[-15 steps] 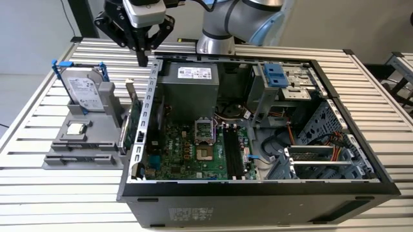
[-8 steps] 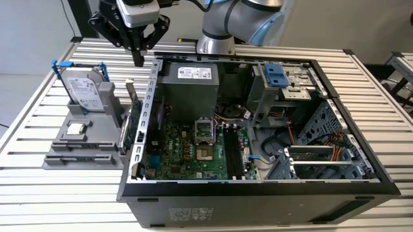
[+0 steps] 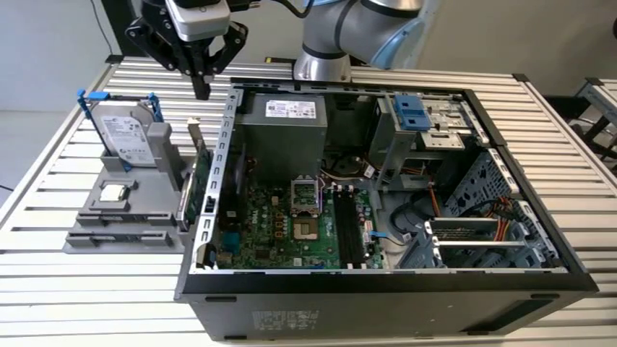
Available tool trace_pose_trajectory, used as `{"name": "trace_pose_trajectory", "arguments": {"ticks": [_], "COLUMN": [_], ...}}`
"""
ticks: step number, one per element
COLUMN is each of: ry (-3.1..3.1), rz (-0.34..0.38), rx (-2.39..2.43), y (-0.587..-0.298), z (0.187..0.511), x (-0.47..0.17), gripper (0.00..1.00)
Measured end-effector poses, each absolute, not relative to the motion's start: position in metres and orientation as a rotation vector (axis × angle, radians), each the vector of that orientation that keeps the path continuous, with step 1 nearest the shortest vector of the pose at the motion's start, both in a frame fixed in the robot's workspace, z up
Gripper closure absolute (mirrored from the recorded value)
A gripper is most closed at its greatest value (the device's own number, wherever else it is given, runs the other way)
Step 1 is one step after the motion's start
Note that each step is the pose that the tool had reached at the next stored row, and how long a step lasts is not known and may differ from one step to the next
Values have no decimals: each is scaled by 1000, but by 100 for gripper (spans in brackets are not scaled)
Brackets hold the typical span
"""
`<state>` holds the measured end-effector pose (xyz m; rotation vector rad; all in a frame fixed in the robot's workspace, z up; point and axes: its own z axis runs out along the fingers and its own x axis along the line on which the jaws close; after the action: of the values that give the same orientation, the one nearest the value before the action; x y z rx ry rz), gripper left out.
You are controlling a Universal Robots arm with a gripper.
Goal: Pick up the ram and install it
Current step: 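Reach for the ram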
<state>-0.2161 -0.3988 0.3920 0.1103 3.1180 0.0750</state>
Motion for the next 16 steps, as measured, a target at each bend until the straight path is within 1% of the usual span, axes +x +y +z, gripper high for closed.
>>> {"name": "trace_pose_trajectory", "arguments": {"ticks": [16], "ry": [3118], "rz": [75], "rx": [110], "y": [-399], "z": [392], "x": [-223], "gripper": [100]}}
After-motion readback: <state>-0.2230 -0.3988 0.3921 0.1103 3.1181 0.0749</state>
